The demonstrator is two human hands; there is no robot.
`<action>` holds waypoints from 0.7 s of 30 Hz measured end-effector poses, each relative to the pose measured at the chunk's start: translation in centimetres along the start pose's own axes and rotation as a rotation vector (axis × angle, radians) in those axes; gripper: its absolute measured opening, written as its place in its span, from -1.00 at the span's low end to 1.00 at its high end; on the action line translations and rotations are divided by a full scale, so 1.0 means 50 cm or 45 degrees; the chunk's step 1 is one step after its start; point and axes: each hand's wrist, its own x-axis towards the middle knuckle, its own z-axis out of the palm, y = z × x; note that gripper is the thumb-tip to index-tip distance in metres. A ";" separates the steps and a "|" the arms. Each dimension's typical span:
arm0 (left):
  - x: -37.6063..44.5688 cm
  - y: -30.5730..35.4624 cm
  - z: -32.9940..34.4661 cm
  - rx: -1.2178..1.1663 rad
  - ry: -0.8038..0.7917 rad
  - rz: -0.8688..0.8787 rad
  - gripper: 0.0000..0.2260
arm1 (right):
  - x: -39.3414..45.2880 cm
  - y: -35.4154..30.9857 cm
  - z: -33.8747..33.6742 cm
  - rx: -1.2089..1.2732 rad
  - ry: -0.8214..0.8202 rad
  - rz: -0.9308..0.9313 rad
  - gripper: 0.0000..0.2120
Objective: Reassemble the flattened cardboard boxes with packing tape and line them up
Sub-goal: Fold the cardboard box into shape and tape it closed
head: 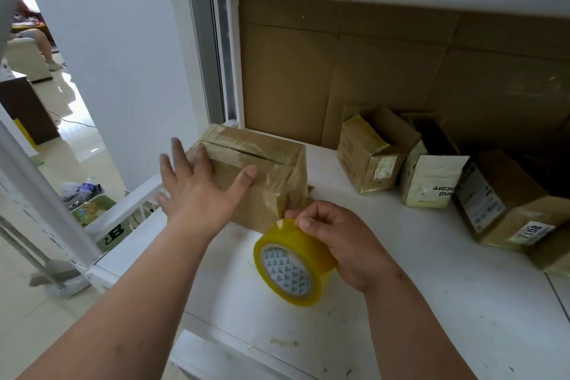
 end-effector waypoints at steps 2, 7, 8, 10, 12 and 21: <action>-0.024 0.029 0.006 0.081 0.041 0.182 -0.02 | 0.000 0.002 -0.004 0.017 0.012 -0.014 -0.77; -0.029 0.054 0.023 0.244 -0.063 0.354 -0.22 | -0.006 -0.002 -0.014 0.032 0.056 -0.028 -0.79; -0.024 0.054 0.022 0.229 -0.061 0.356 -0.26 | -0.008 -0.002 -0.018 0.036 0.078 -0.030 -0.78; -0.020 0.056 0.017 0.157 -0.096 0.380 -0.36 | -0.012 -0.001 -0.029 0.036 0.137 -0.038 -0.78; -0.023 0.060 0.008 0.063 -0.130 0.428 -0.53 | -0.013 -0.002 -0.040 0.042 0.206 -0.052 -0.80; -0.031 0.018 -0.027 -0.174 -0.204 0.622 -0.56 | -0.012 -0.024 -0.054 -0.035 0.167 -0.094 -0.77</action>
